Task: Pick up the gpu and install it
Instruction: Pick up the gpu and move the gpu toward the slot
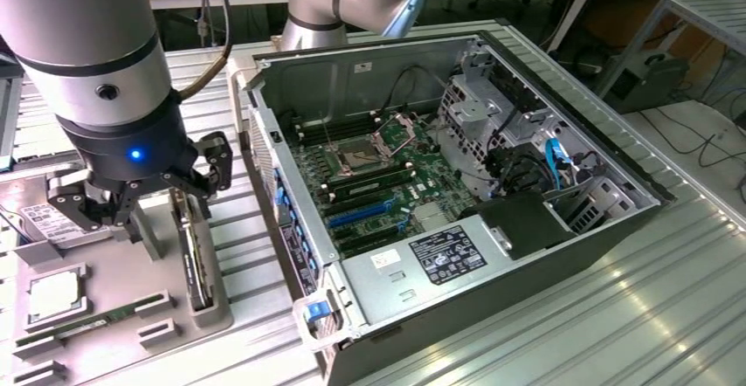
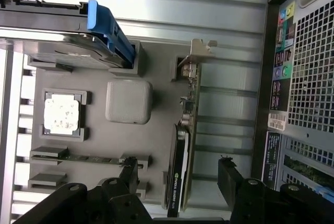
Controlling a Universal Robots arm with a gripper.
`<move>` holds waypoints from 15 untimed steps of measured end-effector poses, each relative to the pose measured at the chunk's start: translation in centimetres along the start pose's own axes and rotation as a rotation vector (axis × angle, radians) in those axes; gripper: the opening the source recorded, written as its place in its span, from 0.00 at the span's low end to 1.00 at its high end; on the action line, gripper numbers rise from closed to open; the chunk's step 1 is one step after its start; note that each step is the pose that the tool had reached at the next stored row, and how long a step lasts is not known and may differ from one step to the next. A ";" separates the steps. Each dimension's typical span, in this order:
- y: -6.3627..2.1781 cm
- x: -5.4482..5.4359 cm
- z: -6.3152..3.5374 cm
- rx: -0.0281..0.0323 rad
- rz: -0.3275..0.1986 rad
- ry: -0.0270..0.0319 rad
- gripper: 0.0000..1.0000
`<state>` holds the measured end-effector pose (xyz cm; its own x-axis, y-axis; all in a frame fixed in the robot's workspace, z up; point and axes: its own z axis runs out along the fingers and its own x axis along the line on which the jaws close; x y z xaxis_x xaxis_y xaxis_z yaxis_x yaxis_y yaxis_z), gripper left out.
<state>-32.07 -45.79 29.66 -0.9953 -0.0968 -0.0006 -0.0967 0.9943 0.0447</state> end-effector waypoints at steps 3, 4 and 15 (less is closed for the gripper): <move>-0.02 0.0 0.52 0.0000 0.000 0.0008 0.73; -0.03 0.0 0.69 -0.0001 0.000 0.0008 0.73; -0.10 0.0 2.42 -0.0002 0.000 0.0020 0.73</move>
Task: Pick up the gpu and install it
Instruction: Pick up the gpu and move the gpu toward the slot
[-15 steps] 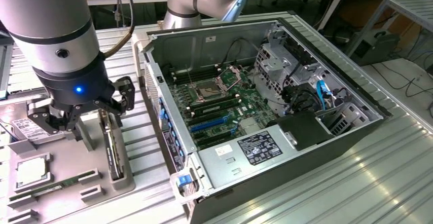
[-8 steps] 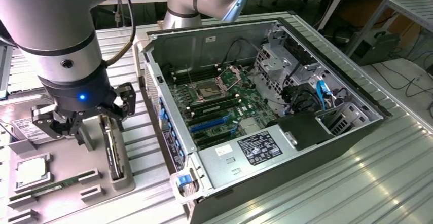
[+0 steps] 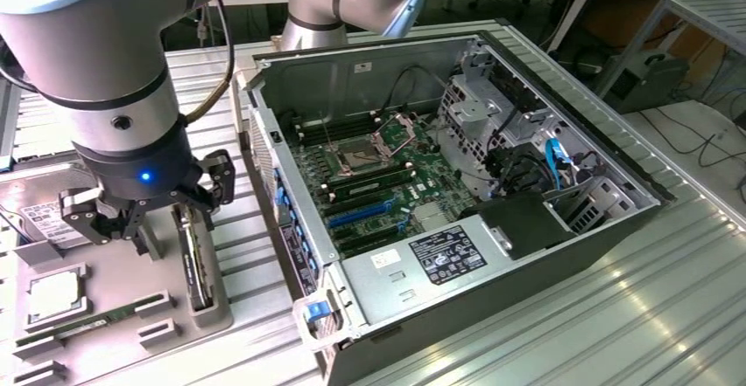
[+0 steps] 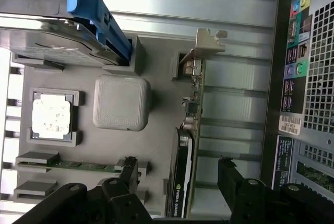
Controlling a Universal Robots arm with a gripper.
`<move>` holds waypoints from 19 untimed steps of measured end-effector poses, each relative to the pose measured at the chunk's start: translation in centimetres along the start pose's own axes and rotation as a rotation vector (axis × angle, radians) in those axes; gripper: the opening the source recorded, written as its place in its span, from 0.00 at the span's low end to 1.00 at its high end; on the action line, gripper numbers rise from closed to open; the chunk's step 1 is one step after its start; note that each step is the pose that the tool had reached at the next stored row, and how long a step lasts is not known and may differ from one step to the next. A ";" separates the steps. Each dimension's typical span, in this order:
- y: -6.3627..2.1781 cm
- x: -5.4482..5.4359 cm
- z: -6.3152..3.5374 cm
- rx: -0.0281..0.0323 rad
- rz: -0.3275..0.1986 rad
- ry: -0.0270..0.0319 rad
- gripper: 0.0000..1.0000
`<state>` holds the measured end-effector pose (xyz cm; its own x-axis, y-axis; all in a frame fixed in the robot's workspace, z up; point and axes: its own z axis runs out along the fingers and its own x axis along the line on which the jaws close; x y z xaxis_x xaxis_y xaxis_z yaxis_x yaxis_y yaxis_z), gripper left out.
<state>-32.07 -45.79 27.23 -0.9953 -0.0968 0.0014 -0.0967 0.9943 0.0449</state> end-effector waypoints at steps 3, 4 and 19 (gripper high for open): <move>-0.01 0.0 0.32 0.0000 0.000 0.0004 0.73; -0.02 0.0 0.40 0.0000 0.000 0.0005 0.73; -0.03 -0.1 0.90 -0.0001 0.000 0.0011 0.73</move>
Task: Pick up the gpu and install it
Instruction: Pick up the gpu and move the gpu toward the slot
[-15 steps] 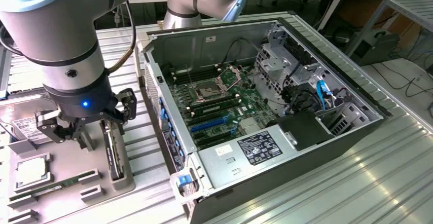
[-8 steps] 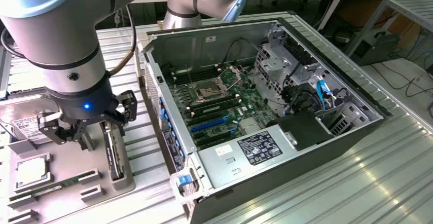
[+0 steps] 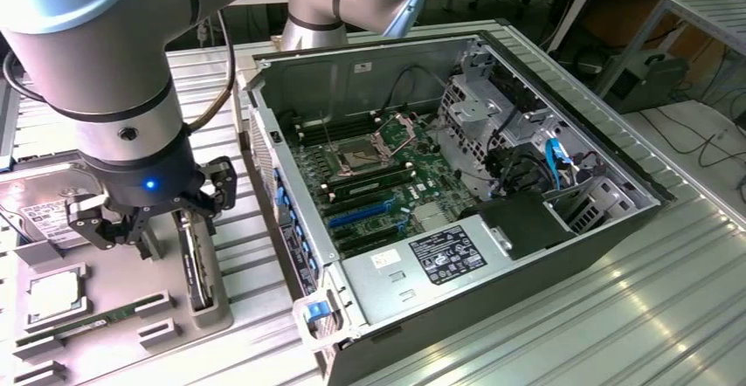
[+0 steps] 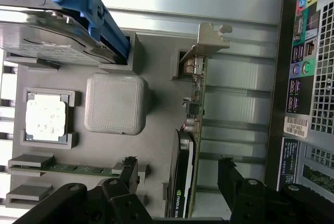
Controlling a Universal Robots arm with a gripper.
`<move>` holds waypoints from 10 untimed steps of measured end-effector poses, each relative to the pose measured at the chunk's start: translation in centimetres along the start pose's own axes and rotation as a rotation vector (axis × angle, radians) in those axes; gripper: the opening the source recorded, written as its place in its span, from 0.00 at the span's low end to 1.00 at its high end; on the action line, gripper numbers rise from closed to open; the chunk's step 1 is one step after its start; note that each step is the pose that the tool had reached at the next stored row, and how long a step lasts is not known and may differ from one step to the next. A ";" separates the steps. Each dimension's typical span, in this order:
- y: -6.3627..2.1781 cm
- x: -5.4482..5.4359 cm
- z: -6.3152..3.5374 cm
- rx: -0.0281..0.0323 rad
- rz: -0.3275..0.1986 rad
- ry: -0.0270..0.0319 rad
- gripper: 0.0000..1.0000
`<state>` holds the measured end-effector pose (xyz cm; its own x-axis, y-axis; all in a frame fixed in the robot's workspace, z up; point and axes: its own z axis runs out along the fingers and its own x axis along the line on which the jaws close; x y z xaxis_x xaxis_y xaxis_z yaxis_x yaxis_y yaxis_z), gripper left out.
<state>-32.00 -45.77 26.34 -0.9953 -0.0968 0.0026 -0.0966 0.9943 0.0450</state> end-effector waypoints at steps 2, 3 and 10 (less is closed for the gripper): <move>-0.01 0.0 0.11 0.0000 0.000 0.0000 0.73; -0.01 0.0 0.18 0.0000 0.000 0.0000 0.73; -0.04 0.0 0.93 -0.0001 0.000 0.0000 0.73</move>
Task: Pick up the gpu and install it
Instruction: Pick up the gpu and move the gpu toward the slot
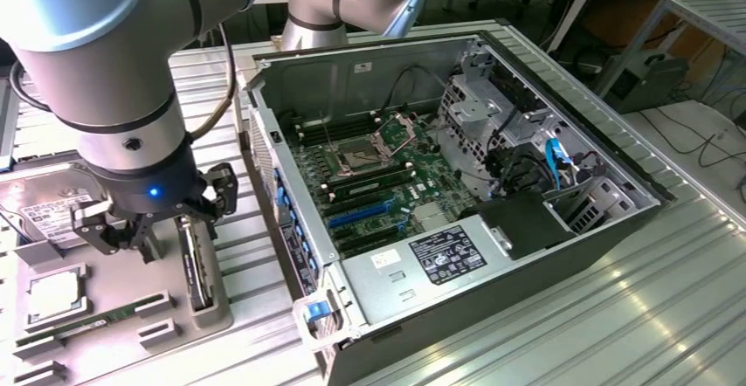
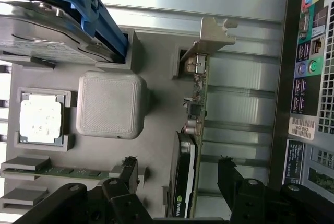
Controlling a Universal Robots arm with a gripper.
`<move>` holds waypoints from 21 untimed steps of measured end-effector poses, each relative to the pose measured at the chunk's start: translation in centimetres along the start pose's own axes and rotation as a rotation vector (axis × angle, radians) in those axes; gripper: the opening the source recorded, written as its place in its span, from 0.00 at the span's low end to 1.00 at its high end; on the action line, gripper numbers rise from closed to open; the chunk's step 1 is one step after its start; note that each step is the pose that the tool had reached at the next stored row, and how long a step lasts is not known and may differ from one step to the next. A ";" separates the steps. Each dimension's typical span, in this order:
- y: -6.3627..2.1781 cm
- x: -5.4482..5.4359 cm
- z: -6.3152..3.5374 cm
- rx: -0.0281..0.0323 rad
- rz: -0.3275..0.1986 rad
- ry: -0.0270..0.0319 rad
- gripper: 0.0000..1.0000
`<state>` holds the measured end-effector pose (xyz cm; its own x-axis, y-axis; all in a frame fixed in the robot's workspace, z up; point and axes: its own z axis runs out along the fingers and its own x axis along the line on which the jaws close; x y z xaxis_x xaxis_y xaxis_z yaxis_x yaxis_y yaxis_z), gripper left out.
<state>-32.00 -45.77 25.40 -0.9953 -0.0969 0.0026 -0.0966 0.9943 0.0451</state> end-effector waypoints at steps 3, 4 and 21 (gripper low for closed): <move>0.04 0.0 0.22 0.0002 0.000 0.0002 0.73; 0.04 0.0 0.27 0.0001 0.000 0.0001 0.73; -0.43 -0.4 1.62 -0.0001 0.032 -0.0014 0.73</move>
<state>-31.59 -46.09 23.77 -0.9979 -0.0645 0.0026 -0.0643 0.9969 0.0451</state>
